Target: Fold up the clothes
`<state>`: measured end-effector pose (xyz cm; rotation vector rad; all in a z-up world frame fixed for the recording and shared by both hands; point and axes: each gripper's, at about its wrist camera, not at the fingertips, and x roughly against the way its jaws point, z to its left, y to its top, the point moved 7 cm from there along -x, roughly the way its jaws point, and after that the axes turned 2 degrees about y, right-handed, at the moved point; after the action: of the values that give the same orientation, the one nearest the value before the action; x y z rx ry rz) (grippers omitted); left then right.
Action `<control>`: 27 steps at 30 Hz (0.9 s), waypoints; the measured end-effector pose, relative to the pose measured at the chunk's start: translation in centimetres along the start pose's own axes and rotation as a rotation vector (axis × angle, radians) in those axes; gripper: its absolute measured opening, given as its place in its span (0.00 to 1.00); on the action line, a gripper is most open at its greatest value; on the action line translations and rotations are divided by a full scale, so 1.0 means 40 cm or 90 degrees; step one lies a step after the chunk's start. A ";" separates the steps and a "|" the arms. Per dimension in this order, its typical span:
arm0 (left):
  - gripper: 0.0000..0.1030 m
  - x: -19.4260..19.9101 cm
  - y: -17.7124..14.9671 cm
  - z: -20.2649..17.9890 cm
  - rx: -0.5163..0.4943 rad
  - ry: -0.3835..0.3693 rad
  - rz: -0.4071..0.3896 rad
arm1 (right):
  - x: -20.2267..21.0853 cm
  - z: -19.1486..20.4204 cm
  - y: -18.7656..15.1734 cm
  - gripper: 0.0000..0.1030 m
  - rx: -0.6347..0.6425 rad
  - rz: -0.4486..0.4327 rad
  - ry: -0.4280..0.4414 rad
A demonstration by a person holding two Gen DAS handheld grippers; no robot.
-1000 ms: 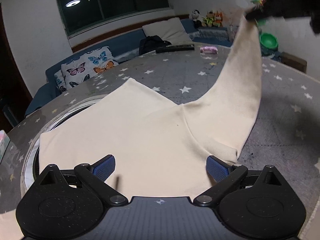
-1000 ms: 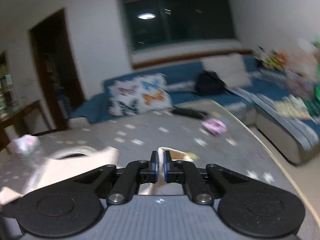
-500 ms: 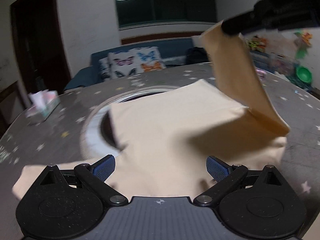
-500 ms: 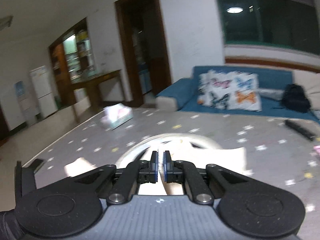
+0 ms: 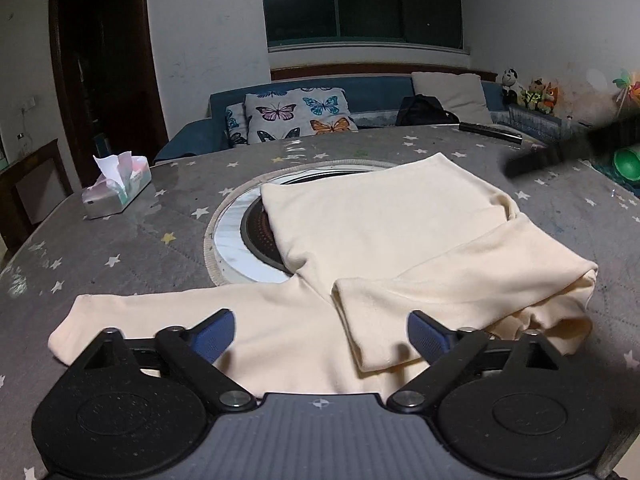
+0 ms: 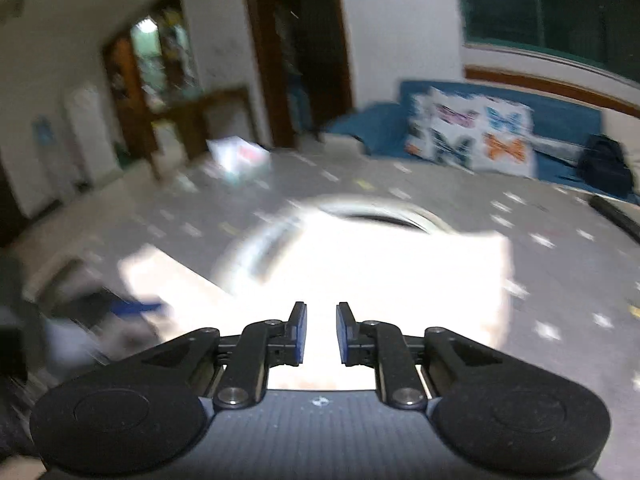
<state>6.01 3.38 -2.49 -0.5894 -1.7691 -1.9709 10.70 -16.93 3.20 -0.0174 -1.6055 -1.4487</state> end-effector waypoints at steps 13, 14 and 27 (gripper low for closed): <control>0.40 -0.055 0.017 -0.033 -0.002 -0.015 0.016 | -0.019 -0.163 -0.151 0.17 -0.066 0.066 -0.058; 0.40 -0.057 0.018 -0.033 -0.001 -0.016 0.016 | -0.024 -0.161 -0.139 0.18 -0.062 0.058 -0.059; 0.46 -0.062 0.000 0.016 0.017 0.013 0.025 | -0.118 -0.148 -0.092 0.35 -0.034 0.052 -0.069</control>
<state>8.05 4.08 -3.84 -0.5894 -1.7561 -1.9166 14.84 -20.11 -3.42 -0.1927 -1.6331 -1.4472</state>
